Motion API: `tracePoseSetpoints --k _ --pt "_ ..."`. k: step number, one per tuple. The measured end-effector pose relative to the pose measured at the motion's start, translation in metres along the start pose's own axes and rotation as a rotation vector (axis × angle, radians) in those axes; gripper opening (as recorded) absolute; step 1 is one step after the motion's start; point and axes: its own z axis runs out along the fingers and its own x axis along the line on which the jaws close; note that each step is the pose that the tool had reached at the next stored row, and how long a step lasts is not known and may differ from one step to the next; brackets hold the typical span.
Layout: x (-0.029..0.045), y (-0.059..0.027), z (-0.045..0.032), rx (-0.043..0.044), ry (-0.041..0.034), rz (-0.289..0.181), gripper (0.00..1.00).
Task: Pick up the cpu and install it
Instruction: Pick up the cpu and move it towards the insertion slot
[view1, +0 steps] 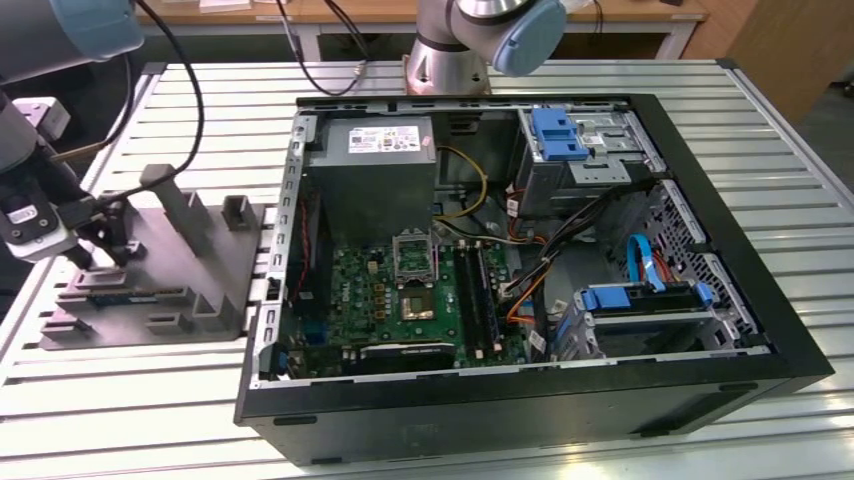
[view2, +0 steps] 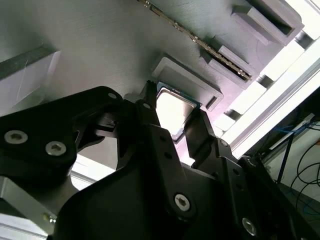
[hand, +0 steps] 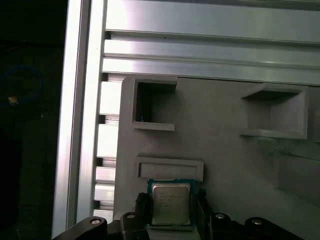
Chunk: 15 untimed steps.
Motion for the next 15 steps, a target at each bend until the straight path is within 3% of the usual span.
tracePoseSetpoints --k 9,15 --pt "0.0001 0.0005 -0.0167 0.0 0.0 0.0 0.47" --pt "0.0001 0.0009 -0.0328 -0.0001 0.0001 0.0 0.47"
